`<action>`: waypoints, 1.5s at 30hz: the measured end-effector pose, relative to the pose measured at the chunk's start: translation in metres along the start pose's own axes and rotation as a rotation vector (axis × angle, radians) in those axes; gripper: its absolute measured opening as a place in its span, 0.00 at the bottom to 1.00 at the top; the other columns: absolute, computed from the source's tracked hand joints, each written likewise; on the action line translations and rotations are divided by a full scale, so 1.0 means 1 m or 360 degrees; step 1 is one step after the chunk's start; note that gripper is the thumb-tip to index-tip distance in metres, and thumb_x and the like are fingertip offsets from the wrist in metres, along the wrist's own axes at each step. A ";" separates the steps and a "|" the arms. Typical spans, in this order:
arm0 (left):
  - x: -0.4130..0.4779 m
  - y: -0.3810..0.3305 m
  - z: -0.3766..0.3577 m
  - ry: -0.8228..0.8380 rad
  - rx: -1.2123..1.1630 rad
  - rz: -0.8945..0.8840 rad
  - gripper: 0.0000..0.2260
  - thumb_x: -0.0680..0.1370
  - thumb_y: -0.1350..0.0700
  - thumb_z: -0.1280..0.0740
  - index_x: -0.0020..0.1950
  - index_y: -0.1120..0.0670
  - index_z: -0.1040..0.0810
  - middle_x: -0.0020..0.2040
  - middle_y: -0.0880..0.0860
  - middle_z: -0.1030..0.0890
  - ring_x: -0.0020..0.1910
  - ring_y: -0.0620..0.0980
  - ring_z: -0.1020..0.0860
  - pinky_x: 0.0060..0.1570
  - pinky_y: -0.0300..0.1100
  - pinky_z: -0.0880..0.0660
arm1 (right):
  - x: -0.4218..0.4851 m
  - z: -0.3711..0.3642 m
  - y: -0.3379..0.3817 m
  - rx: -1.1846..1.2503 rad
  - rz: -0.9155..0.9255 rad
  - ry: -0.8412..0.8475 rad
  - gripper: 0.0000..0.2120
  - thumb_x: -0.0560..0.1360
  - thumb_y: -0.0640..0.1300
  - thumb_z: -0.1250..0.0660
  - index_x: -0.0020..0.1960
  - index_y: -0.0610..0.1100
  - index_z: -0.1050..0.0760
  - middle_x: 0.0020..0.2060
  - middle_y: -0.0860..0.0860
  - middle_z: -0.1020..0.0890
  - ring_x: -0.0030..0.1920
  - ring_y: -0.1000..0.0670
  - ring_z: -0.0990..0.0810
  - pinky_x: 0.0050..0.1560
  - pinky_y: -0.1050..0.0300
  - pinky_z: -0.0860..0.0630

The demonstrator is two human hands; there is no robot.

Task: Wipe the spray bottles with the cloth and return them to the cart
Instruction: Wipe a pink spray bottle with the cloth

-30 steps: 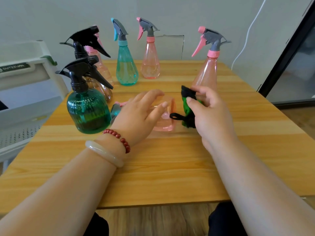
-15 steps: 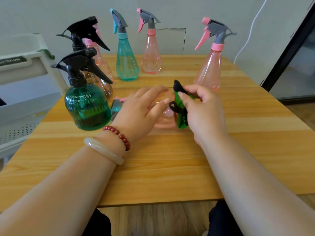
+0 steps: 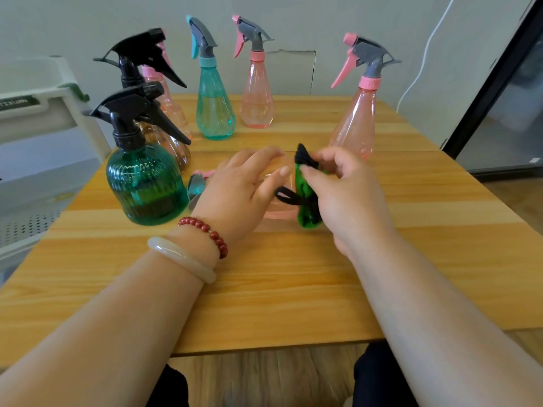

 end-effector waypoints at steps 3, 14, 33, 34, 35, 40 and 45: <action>-0.002 0.000 0.000 0.0000 -0.0003 -0.0017 0.32 0.74 0.31 0.54 0.72 0.45 0.31 0.66 0.51 0.26 0.66 0.55 0.30 0.62 0.49 0.33 | 0.000 -0.003 0.002 -0.0016 0.0054 -0.0055 0.08 0.78 0.44 0.31 0.45 0.58 0.24 0.45 0.60 0.20 0.50 0.56 0.20 0.51 0.58 0.22; -0.001 0.002 0.000 0.0013 -0.0031 -0.0020 0.32 0.74 0.31 0.53 0.72 0.44 0.31 0.65 0.50 0.27 0.65 0.54 0.31 0.62 0.47 0.34 | 0.005 -0.002 -0.002 -0.0195 0.0057 -0.0035 0.05 0.79 0.45 0.34 0.51 0.55 0.23 0.46 0.60 0.20 0.51 0.53 0.19 0.50 0.56 0.23; -0.002 0.001 0.002 0.0018 -0.0058 0.0021 0.32 0.74 0.31 0.53 0.71 0.44 0.31 0.66 0.50 0.27 0.66 0.54 0.31 0.65 0.51 0.33 | 0.002 -0.003 0.009 -0.0271 0.0187 0.0060 0.12 0.78 0.41 0.33 0.45 0.59 0.25 0.42 0.63 0.20 0.50 0.50 0.18 0.53 0.45 0.21; -0.002 0.000 0.001 0.0020 -0.0051 0.0028 0.32 0.73 0.30 0.53 0.71 0.43 0.31 0.66 0.49 0.27 0.66 0.54 0.31 0.64 0.51 0.33 | 0.003 -0.003 0.007 -0.0298 0.0164 0.0057 0.11 0.79 0.41 0.34 0.47 0.59 0.25 0.43 0.63 0.21 0.51 0.51 0.19 0.55 0.46 0.22; -0.003 -0.001 0.001 0.0018 -0.0049 0.0034 0.32 0.73 0.31 0.53 0.71 0.43 0.31 0.66 0.49 0.27 0.66 0.53 0.31 0.64 0.50 0.33 | 0.003 -0.003 0.007 -0.0325 0.0161 0.0061 0.11 0.79 0.41 0.34 0.48 0.58 0.26 0.44 0.63 0.21 0.52 0.52 0.20 0.56 0.47 0.22; -0.003 0.003 0.002 0.0020 -0.0061 0.0028 0.32 0.74 0.31 0.53 0.72 0.44 0.32 0.65 0.50 0.27 0.66 0.54 0.31 0.64 0.52 0.33 | -0.005 0.000 0.028 -0.0325 0.0328 0.0368 0.11 0.77 0.36 0.33 0.47 0.53 0.24 0.34 0.66 0.22 0.36 0.67 0.22 0.34 0.73 0.27; -0.002 0.002 0.002 0.0046 -0.0075 0.0057 0.32 0.73 0.30 0.54 0.71 0.42 0.32 0.65 0.49 0.27 0.66 0.53 0.32 0.64 0.52 0.33 | -0.005 0.002 0.022 -0.0182 0.0268 0.0289 0.12 0.77 0.36 0.32 0.46 0.53 0.23 0.39 0.60 0.20 0.36 0.61 0.19 0.33 0.61 0.20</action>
Point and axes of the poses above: each hand's wrist, its own x-axis towards the middle knuckle, its own z-axis out of the back of the hand, y = z × x, the point moved 6 cm from there along x, towards the middle knuckle
